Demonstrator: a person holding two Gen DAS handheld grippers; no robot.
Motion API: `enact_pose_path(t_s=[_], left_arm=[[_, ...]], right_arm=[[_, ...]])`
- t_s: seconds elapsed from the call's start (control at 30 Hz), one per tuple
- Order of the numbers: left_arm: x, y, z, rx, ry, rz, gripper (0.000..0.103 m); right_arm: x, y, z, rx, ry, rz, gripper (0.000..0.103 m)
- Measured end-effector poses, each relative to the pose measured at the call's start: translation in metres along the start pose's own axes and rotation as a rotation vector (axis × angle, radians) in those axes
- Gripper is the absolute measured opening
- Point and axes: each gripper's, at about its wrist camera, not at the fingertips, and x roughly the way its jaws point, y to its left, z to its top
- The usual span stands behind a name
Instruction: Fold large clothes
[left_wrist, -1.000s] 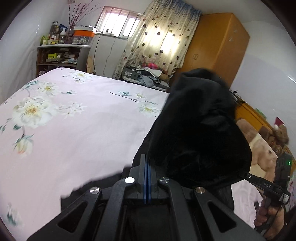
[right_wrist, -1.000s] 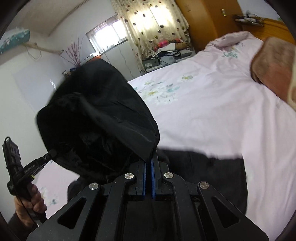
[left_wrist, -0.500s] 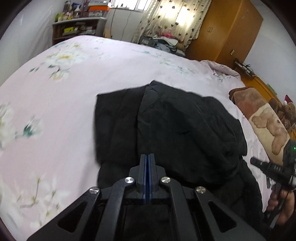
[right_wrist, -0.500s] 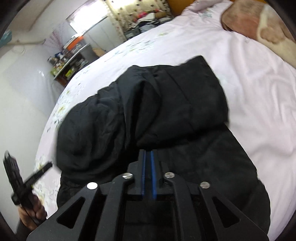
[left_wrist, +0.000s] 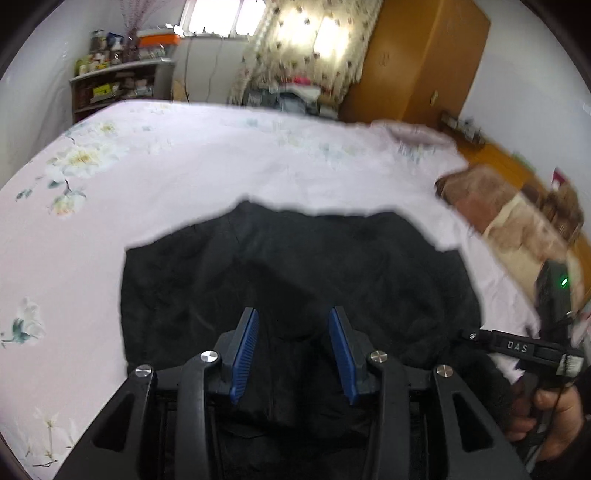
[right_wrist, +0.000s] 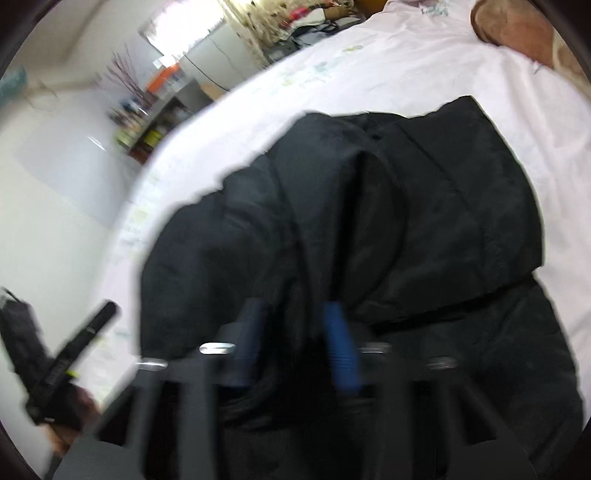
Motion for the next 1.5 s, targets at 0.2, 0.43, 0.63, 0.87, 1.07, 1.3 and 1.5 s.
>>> enact_pose_path(t_s=[0.2, 0.43, 0.63, 0.87, 1.07, 1.3, 1.5], left_arm=[[0.034, 0.021, -0.046, -0.006, 0.1, 0.061, 0.041], [-0.018, 0.021, -0.014, -0.024, -0.001, 0.044, 0.041], [0.015, 0.01, 0.035, -0.014, -0.064, 0.077, 0.043], [0.075, 0.037, 0.001, 0.003, 0.024, 0.128, 0.046], [0.055, 0.035, 0.01, -0.008, 0.038, 0.136, 0.045], [-0.008, 0.011, -0.012, -0.022, -0.056, -0.026, 0.045], [0.033, 0.002, -0.047, 0.071, 0.07, 0.067, 0.044]], right_arm=[[0.038, -0.028, -0.04, 0.021, 0.096, -0.071, 0.0], [-0.032, 0.017, -0.004, -0.176, -0.144, -0.103, 0.01], [0.0, 0.038, 0.066, -0.255, -0.228, -0.123, 0.016], [0.05, -0.031, 0.036, -0.198, -0.104, -0.206, 0.014], [0.033, -0.029, 0.039, -0.146, -0.11, -0.196, 0.014], [-0.035, 0.025, 0.014, -0.26, -0.239, -0.012, 0.017], [0.042, 0.032, -0.028, -0.343, -0.035, -0.07, 0.017]])
